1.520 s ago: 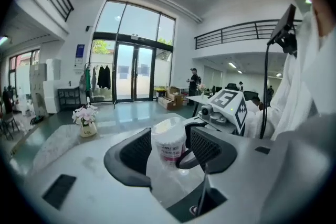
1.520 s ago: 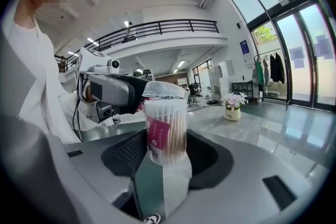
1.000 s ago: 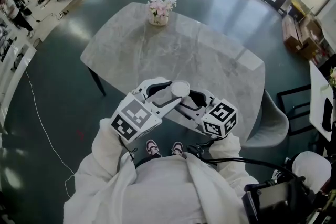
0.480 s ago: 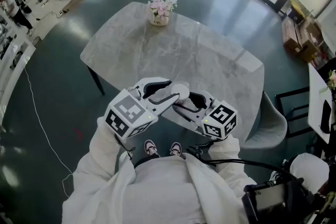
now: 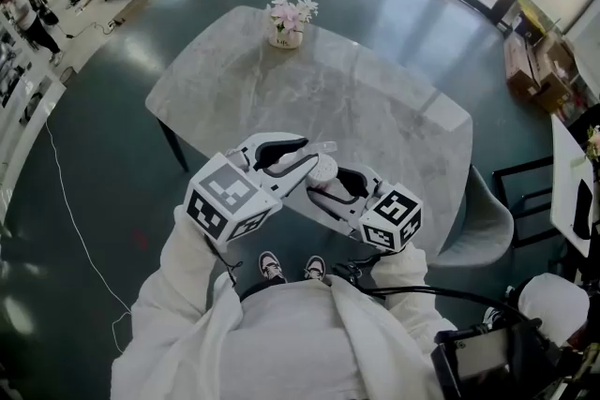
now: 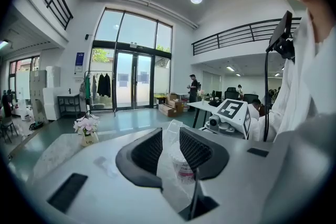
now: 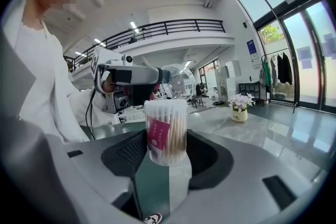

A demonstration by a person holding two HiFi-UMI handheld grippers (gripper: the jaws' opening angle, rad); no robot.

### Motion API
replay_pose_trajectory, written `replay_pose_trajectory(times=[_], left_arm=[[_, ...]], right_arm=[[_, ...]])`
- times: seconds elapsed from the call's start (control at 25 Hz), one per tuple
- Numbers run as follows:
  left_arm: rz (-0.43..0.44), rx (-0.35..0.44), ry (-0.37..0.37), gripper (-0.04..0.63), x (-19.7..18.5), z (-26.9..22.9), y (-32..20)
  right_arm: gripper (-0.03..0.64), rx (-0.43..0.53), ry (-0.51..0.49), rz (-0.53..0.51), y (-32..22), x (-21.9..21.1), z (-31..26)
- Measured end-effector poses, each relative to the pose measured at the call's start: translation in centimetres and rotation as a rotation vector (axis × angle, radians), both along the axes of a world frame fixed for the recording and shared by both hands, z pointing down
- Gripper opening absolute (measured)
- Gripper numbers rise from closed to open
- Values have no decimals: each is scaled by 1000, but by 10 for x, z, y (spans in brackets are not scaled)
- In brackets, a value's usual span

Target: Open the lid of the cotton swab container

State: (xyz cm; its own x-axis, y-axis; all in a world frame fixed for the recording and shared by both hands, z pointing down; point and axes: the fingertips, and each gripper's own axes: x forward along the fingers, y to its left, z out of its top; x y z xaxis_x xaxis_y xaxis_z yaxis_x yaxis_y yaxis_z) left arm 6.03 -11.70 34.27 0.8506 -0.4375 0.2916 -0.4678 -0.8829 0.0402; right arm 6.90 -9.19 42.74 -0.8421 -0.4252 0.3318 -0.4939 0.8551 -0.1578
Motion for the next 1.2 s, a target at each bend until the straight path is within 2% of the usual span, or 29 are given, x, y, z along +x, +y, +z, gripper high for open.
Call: replay_pose_trajectory(times=[0.48,0.72,0.96,1.2], left_arm=[[-36,-39,60,60,-8,-6,-25],[-79,-113,109,52,-11,2,-34],[-108,-145,103,48,-12,12,-40],[-116,-132,103,48,-13,12,-38]], right_arm=[[284,41,-21,-12,2,-2,-9],[284,48,-14,-14,4,-2,-8],[284,43,-11,-12,4,0,-6],[284,35,6,4,2,-1,-2]])
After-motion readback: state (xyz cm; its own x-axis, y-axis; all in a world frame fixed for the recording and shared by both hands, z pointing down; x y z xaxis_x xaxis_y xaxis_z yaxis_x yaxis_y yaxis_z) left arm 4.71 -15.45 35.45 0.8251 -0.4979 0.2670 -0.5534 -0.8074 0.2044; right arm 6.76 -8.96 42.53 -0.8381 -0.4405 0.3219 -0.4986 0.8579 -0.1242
